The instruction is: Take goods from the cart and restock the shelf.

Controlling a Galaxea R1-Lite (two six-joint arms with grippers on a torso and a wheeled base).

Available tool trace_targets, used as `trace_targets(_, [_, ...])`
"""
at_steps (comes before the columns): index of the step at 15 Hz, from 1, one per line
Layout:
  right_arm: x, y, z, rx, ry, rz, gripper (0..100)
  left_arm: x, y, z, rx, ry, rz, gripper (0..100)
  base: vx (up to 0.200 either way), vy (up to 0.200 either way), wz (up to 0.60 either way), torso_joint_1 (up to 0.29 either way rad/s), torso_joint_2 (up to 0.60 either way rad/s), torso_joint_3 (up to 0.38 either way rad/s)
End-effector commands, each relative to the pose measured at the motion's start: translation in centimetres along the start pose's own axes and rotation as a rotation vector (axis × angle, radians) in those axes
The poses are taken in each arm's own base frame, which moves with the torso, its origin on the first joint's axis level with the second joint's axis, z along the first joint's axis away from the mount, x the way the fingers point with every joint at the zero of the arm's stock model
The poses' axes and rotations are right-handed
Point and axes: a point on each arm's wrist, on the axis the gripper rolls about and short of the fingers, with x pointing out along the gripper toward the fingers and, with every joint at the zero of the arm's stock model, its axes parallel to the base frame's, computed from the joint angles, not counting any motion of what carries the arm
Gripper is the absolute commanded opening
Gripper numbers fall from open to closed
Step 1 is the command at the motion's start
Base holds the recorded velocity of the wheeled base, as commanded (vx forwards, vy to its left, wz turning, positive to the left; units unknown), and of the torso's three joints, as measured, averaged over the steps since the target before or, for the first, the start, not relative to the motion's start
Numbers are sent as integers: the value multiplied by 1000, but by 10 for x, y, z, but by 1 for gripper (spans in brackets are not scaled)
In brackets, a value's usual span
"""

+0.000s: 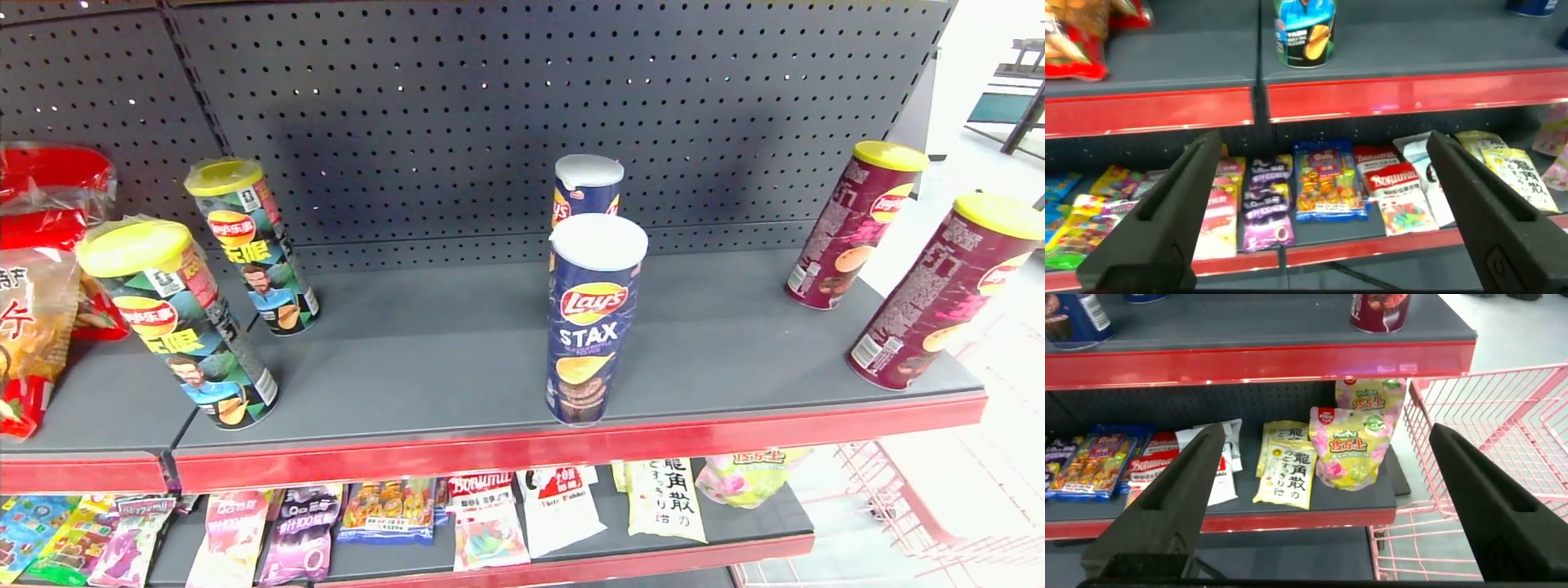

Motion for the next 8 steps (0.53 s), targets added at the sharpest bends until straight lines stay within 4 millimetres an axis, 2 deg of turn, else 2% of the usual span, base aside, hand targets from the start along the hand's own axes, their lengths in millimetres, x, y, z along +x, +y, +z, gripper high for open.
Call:
trace_targets(1, [0,0,0,0,-1,-1,100,0,0,0,-2,1,0,100,0,-200,0,7,7,2])
trace_targets(3, [0,0,0,0,-1,-3,100,0,0,0,0,2,0,100,0,-200,0,10,5,2])
trace_targets(8, [0,0,0,0,-1,-3,100,0,0,0,0,2,0,100,0,0,0,0,0,0])
